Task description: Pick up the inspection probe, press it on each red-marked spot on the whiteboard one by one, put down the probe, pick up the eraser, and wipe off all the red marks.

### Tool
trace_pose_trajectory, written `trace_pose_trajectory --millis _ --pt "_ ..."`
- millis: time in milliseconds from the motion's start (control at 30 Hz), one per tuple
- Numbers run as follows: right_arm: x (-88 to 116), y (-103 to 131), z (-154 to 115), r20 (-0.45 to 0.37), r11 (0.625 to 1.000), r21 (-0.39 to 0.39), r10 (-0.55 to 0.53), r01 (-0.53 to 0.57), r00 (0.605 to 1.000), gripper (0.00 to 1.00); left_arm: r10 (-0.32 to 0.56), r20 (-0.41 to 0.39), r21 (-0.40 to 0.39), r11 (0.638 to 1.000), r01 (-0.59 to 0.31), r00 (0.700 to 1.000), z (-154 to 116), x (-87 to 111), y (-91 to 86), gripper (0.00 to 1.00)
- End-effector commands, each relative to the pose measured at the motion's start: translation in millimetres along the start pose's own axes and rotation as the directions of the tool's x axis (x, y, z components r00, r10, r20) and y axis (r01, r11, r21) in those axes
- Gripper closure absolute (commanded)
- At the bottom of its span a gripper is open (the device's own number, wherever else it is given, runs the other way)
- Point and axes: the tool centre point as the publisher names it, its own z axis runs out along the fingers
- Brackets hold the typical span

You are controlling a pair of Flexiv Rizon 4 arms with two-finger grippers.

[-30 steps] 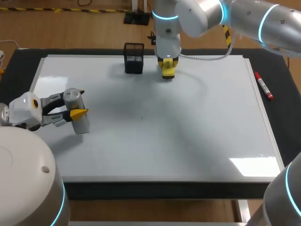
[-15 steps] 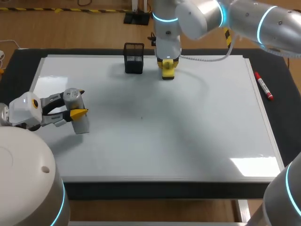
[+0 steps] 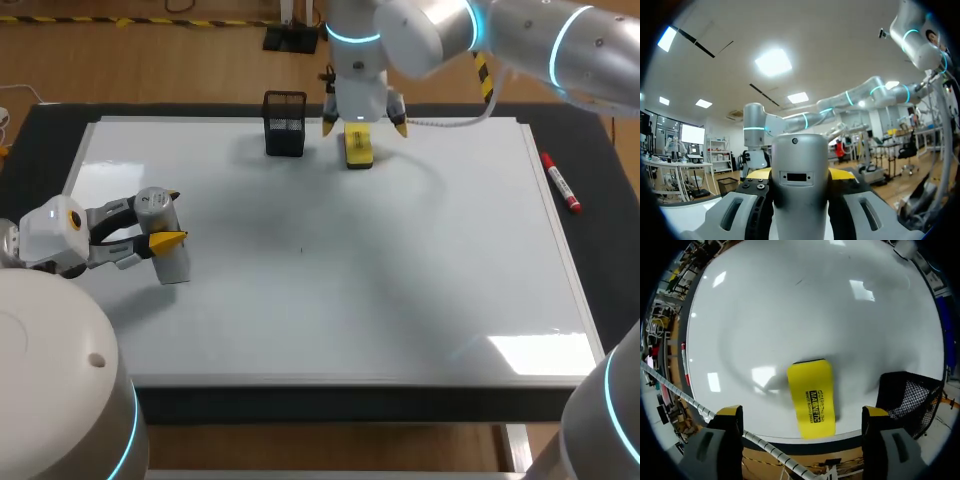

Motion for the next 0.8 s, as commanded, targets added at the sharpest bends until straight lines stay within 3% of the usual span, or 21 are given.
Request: trace_pose_trajectory --millis 33,167,333,467,500,800 --pt "12 -3 -16 0.040 0.995 -0.023 0.098 -0.097 0.994 0.00 0.001 0.001 -0.001 1.000 -0.001 1.000 0 0.3 -1.2 1.00" --pt "16 -7 -26 0.053 0.972 -0.045 0.233 -0.231 0.971 0.00 0.001 0.001 -0.001 1.000 -0.001 1.000 0 0.3 -1.2 1.00" --pt "20 -13 -33 0.050 0.927 -0.133 0.359 -0.350 0.932 0.00 0.001 0.001 -0.001 1.000 -0.001 1.000 0 0.3 -1.2 1.00" --pt "24 -17 -41 0.108 0.893 -0.155 0.440 -0.422 0.892 0.00 0.001 0.001 -0.001 1.000 -0.001 1.000 0 0.3 -1.2 1.00" --pt "26 -18 -43 0.132 0.869 -0.179 0.486 -0.462 0.864 0.00 0.001 0.001 -0.001 1.000 -0.001 1.000 0 0.3 -1.2 1.00" --pt "33 -27 -64 0.200 0.779 -0.234 0.624 -0.581 0.756 0.00 0.001 0.001 -0.001 1.000 -0.001 1.000 0 0.3 -1.2 1.00"
